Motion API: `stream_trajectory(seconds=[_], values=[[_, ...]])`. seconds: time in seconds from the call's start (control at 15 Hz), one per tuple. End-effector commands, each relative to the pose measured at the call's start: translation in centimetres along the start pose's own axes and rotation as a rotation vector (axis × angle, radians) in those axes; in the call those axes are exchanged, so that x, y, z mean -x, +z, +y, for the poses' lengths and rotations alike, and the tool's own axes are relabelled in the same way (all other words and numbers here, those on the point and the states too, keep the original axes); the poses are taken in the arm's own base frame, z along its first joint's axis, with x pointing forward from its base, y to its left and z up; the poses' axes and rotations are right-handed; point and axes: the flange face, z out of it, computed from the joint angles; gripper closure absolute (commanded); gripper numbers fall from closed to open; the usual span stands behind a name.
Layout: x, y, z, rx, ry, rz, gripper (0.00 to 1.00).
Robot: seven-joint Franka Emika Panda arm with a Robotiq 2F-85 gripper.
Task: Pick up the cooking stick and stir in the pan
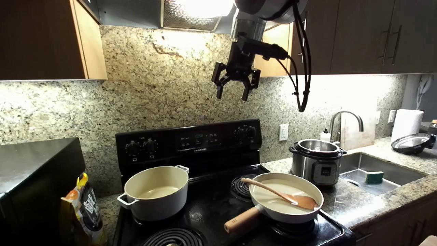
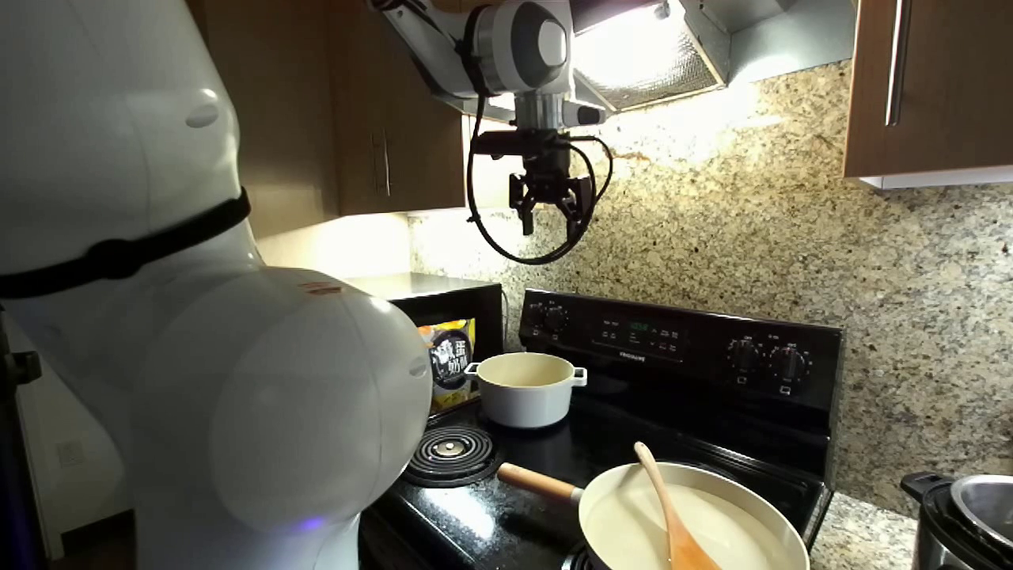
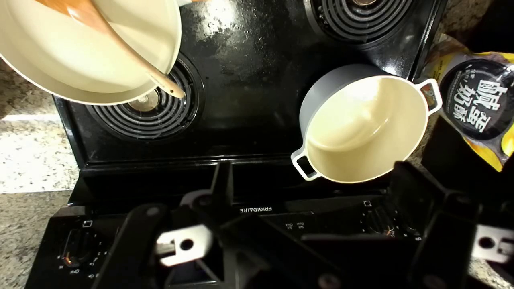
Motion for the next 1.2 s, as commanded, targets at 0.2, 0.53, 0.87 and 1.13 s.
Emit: stream_trajectory(seconds=[0.2,0.53,0.87,1.13], values=[[0.0,0.0,0.0,0.000,0.000,-0.001,0.00],[0.0,0.0,0.0,0.000,0.000,-0.001,0.00],[-0.2,1.6,0.8,0.098,-0.028,-0.050,0.00],[-0.6,6.1,3.2,0.171,-0.209,-0.189,0.00]])
